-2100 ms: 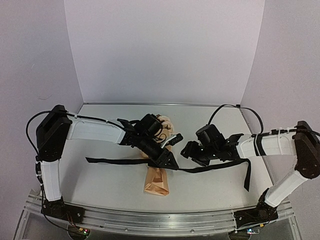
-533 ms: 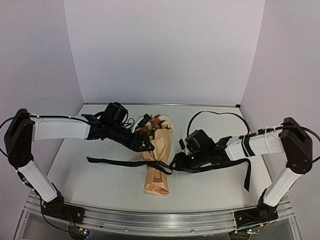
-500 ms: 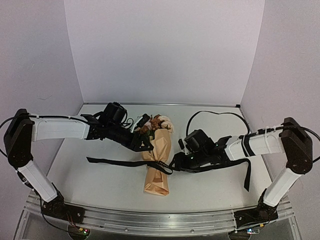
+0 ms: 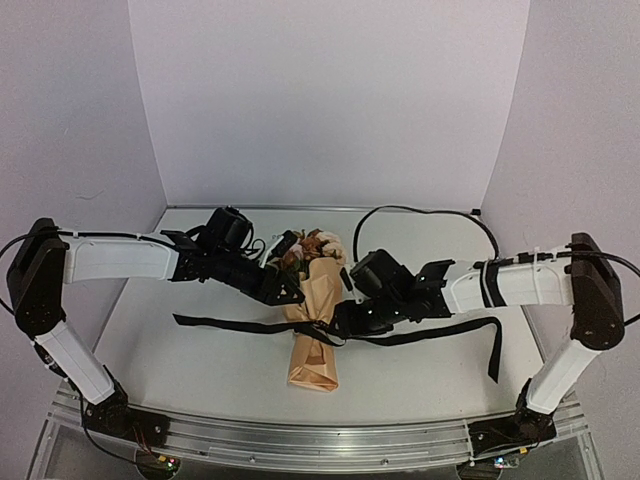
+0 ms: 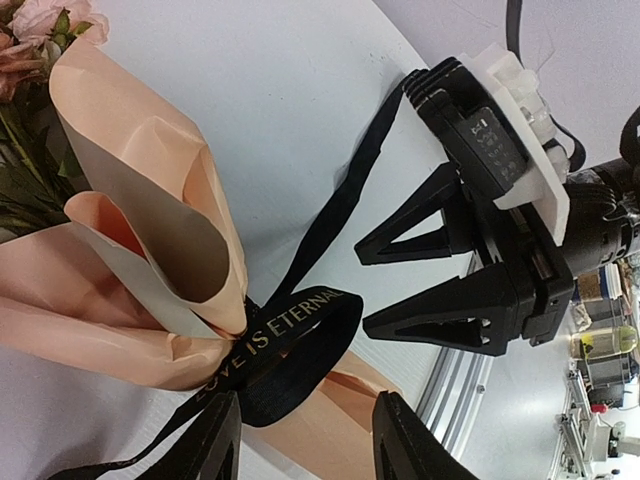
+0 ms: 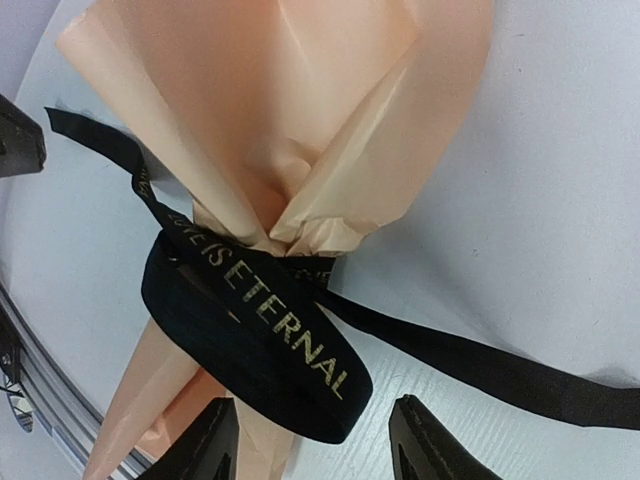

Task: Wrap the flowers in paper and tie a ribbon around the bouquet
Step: Pick up the left side of the half-tied ribbon at the center of the board.

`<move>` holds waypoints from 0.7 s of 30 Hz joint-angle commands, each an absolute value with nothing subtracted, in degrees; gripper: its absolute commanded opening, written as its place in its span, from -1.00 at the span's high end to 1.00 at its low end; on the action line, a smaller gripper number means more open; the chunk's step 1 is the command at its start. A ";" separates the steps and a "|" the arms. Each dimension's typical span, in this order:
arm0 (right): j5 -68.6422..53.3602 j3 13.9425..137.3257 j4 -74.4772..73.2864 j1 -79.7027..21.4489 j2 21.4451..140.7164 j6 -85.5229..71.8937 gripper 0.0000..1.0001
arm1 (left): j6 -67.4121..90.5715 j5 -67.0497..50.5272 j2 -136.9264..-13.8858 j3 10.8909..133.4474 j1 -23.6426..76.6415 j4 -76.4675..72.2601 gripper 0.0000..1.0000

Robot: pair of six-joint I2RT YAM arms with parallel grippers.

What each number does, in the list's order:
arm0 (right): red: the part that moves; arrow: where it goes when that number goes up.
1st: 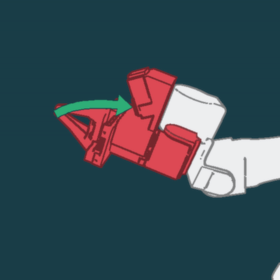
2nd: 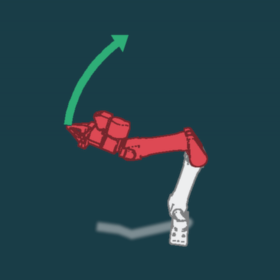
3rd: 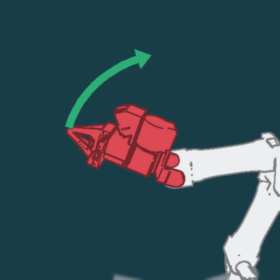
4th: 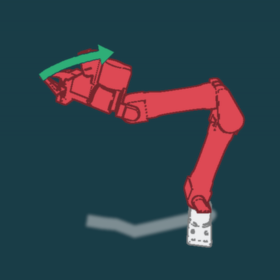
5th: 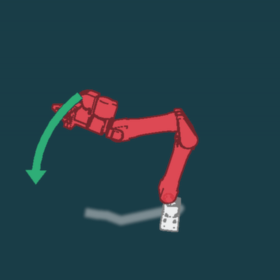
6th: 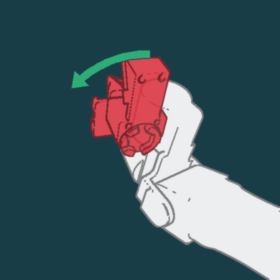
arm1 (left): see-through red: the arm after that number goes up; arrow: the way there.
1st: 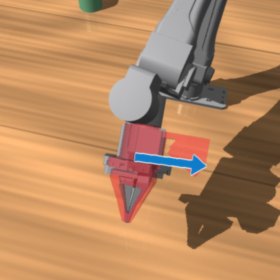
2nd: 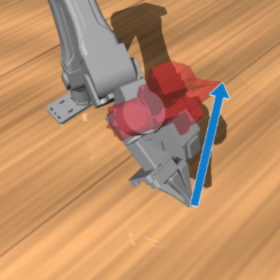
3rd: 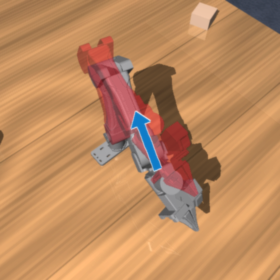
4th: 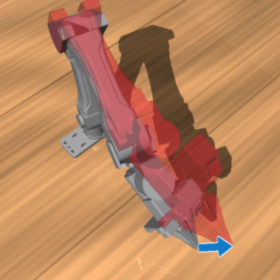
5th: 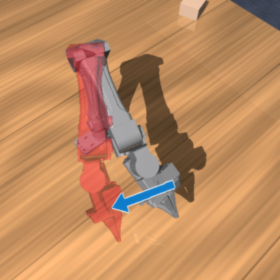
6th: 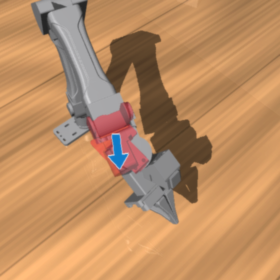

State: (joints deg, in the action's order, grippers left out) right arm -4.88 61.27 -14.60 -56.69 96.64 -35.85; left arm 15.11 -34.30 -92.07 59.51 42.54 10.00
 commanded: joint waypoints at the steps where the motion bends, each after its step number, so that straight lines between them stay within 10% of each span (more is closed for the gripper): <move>1: -1.62 65.55 -18.61 -57.42 100.44 -33.15 0.00 | 15.91 -33.86 -91.36 60.19 42.36 8.35 0.05; 21: 6.40 68.12 -22.38 -58.33 100.93 -35.89 0.93 | 24.63 -35.69 -101.65 64.30 44.28 -4.23 0.45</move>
State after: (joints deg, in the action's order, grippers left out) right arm 3.42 67.09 -21.55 -57.95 103.39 -34.20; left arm 20.82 -35.06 -97.88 60.98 44.14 2.72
